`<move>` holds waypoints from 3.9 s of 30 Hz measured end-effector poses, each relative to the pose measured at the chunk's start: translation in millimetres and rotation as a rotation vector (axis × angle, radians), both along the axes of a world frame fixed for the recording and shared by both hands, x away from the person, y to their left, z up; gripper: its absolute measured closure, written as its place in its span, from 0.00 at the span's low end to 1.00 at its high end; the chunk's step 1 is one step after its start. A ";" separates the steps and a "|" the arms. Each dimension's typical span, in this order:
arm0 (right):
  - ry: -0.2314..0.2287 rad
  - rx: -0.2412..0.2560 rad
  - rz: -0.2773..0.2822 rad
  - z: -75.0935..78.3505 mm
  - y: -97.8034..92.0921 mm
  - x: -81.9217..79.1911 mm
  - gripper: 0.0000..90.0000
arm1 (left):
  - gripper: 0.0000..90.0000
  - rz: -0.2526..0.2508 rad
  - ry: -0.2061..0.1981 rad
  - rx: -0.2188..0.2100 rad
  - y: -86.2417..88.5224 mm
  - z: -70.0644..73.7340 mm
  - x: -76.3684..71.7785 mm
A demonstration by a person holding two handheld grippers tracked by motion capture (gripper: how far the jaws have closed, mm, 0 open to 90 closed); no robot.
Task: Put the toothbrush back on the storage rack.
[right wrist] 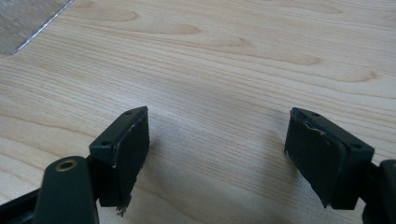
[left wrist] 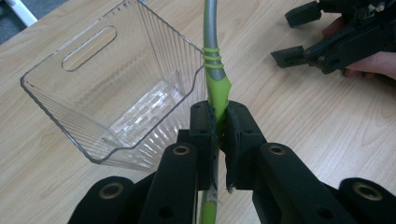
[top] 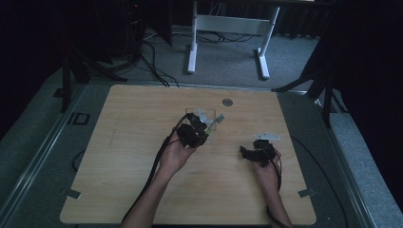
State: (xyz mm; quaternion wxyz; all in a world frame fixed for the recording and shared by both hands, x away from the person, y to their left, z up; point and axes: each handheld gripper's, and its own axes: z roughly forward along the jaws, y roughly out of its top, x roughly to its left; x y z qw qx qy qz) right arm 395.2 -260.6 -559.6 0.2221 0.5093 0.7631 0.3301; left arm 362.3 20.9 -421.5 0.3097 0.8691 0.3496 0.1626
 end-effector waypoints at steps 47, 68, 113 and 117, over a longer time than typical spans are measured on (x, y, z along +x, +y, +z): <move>0.000 0.000 0.000 0.0 0.0 0.0 0.24 | 0.92 0.017 -0.120 -0.140 10.1 7.4 2.2; 0.000 -0.001 0.003 0.0 0.0 0.4 0.24 | 0.92 0.028 -0.178 -0.218 16.4 8.4 5.6; -0.001 -0.002 0.004 0.0 -0.1 0.5 0.24 | 0.91 0.071 -0.272 -0.317 26.3 -4.7 19.3; -0.002 -0.002 0.004 0.0 -0.1 0.5 0.24 | 0.91 0.083 -0.284 -0.328 27.5 -5.6 21.7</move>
